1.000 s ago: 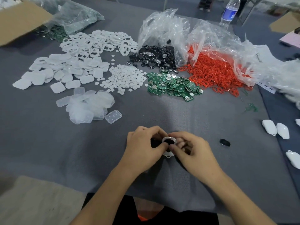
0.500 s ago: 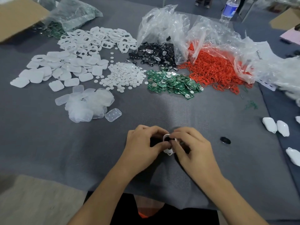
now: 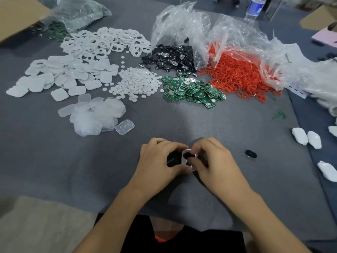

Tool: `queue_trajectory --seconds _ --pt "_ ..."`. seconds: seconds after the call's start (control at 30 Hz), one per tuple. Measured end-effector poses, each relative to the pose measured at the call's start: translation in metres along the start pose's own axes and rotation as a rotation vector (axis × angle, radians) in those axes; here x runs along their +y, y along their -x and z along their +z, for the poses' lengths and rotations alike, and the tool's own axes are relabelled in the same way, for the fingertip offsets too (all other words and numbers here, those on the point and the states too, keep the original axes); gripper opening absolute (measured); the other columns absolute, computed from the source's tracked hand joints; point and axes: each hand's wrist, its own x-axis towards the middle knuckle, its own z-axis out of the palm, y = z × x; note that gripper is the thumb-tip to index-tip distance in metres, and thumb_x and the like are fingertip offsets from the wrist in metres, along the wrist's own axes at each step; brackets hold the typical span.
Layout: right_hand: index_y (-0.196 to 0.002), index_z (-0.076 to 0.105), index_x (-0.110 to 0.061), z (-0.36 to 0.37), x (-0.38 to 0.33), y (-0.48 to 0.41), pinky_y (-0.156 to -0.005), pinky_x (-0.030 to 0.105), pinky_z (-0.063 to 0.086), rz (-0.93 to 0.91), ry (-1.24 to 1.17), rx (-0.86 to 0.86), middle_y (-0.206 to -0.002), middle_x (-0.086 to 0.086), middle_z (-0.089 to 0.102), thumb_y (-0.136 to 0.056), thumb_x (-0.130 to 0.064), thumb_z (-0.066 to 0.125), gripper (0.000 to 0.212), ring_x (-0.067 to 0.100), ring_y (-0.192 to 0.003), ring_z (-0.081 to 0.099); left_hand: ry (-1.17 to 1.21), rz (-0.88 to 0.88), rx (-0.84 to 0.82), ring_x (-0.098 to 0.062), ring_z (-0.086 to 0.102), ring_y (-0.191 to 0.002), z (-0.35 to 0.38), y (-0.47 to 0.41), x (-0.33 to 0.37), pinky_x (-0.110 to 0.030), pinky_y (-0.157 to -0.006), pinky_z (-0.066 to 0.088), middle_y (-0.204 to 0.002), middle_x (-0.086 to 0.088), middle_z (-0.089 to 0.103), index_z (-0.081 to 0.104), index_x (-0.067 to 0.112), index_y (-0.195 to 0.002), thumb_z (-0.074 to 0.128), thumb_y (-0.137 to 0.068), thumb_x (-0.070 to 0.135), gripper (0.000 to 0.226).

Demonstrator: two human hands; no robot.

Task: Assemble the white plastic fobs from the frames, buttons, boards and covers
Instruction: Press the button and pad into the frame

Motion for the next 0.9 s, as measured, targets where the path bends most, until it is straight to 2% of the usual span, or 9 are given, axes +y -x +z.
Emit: queue_trajectory --seconds 0.1,0.17,0.27,0.33,0.5,0.57,0.67,0.77,0.9 --pt "-0.087 0.061 -0.026 -0.001 0.001 -0.003 -0.073 0.014 0.042 0.017 -0.005 0.0 -0.092 -0.011 0.057 -0.086 -0.007 0.073 0.023 0.005 -0.081 0.054 -0.021 0.009 0.013 -0.003 0.044 -0.119 0.002 0.0 0.0 -0.034 -0.103 0.031 -0.111 0.031 0.066 0.069 0.047 -0.119 0.078 -0.073 0.066 0.051" --pt "-0.086 0.062 -0.024 -0.002 0.0 -0.003 -0.075 0.022 0.046 0.002 0.021 -0.002 -0.093 -0.011 0.056 -0.087 -0.006 0.071 0.02 0.005 -0.08 0.053 -0.035 0.015 0.014 -0.002 0.043 -0.12 0.003 0.0 0.0 -0.031 -0.101 0.029 -0.113 0.031 0.066 0.068 0.047 -0.12 0.075 -0.073 0.069 0.053" --pt "-0.09 0.065 -0.02 -0.003 -0.002 -0.002 -0.073 0.039 0.053 -0.055 0.1 0.01 -0.096 -0.01 0.057 -0.088 -0.007 0.068 0.014 0.013 -0.084 0.058 -0.042 0.027 0.022 -0.001 0.042 -0.119 0.005 0.0 -0.001 -0.027 -0.098 0.026 -0.114 0.031 0.066 0.069 0.047 -0.121 0.073 -0.073 0.072 0.054" --pt "-0.094 0.071 -0.018 -0.004 -0.002 0.0 -0.071 0.043 0.055 -0.109 0.156 0.02 -0.098 -0.006 0.062 -0.089 -0.009 0.069 0.01 0.019 -0.088 0.061 -0.041 0.034 0.027 -0.001 0.042 -0.119 0.006 0.001 -0.002 -0.025 -0.095 0.023 -0.113 0.031 0.066 0.069 0.047 -0.122 0.072 -0.073 0.072 0.055" --pt "-0.101 0.077 -0.019 -0.006 -0.005 0.007 -0.071 0.042 0.057 -0.166 0.224 0.001 -0.098 -0.003 0.068 -0.09 -0.016 0.071 0.013 0.024 -0.088 0.066 -0.033 0.051 0.042 -0.001 0.043 -0.117 0.008 0.0 -0.006 -0.025 -0.094 0.025 -0.113 0.03 0.066 0.069 0.048 -0.121 0.071 -0.073 0.075 0.055" --pt "-0.1 0.078 -0.016 -0.004 -0.006 0.007 -0.071 0.042 0.058 -0.181 0.239 -0.014 -0.099 0.0 0.069 -0.09 -0.015 0.07 0.012 0.026 -0.087 0.068 -0.033 0.055 0.043 -0.002 0.044 -0.117 0.009 -0.001 -0.006 -0.028 -0.095 0.028 -0.113 0.029 0.067 0.069 0.048 -0.121 0.062 -0.072 0.08 0.059" --pt "-0.1 0.077 -0.015 -0.004 -0.005 0.004 -0.073 0.043 0.057 -0.159 0.218 -0.027 -0.1 0.001 0.068 -0.09 -0.013 0.07 0.013 0.026 -0.087 0.068 -0.036 0.06 0.043 -0.003 0.044 -0.116 0.01 -0.001 -0.006 -0.027 -0.093 0.026 -0.114 0.028 0.067 0.069 0.048 -0.121 0.052 -0.071 0.084 0.064" --pt "-0.102 0.077 -0.015 -0.003 -0.006 0.002 -0.072 0.043 0.056 -0.117 0.219 -0.051 -0.101 0.0 0.066 -0.089 -0.011 0.069 0.016 0.026 -0.085 0.066 -0.039 0.067 0.051 -0.003 0.044 -0.116 0.011 0.001 -0.005 -0.027 -0.093 0.026 -0.113 0.03 0.066 0.066 0.048 -0.12 0.054 -0.072 0.082 0.06" --pt "-0.093 0.076 -0.019 -0.005 -0.004 -0.003 -0.076 0.033 0.054 -0.033 0.112 -0.032 -0.093 -0.007 0.064 -0.081 -0.007 0.076 0.017 0.017 -0.082 0.065 -0.02 0.08 0.075 -0.003 0.045 -0.112 0.012 0.003 -0.004 -0.028 -0.093 0.028 -0.109 0.03 0.066 0.066 0.046 -0.115 0.058 -0.073 0.079 0.054"
